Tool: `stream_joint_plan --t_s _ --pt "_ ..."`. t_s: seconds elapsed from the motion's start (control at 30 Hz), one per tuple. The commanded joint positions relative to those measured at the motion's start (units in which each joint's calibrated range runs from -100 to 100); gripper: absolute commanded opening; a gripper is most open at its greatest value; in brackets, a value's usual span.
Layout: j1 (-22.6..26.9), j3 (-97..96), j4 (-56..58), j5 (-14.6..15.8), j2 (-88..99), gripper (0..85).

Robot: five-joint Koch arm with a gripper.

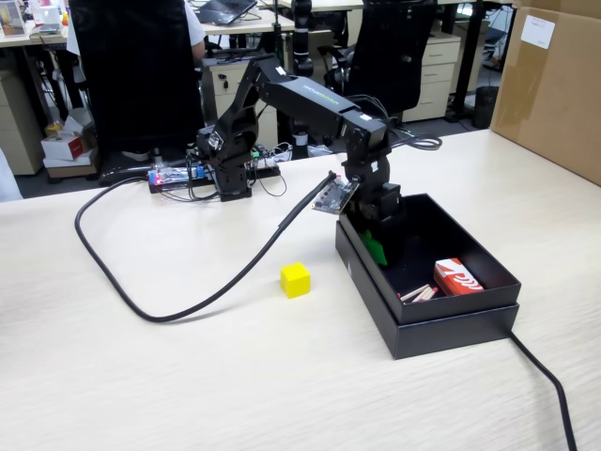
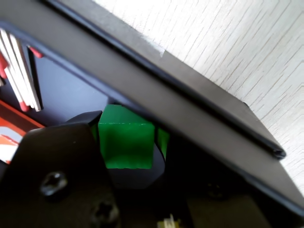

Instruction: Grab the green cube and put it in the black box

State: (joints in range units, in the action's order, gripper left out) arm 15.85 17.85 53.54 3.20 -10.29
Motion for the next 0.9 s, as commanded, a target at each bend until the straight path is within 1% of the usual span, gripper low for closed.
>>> stream_joint_plan --t_s 0.0,0.07,0.13,0.23,0.4,0.6,0.73,0.87 --pt "0.05 0.47 -1.23 -0.20 1.17 27.8" --pt "0.00 0.38 -1.23 -0.10 1.40 28.2" --pt "-0.05 0.47 -1.23 -0.10 2.09 38.7" --pt "-0.34 1.01 -1.23 0.00 5.76 44.0" --pt "-0.93 2.19 -1.23 0.00 15.28 44.1" --pt "-2.10 2.46 -1.23 -0.39 32.49 44.0" --pt "-3.91 -2.80 -1.23 -0.34 45.69 44.1" --pt "-6.69 -14.04 -1.32 -0.24 60.95 44.5"
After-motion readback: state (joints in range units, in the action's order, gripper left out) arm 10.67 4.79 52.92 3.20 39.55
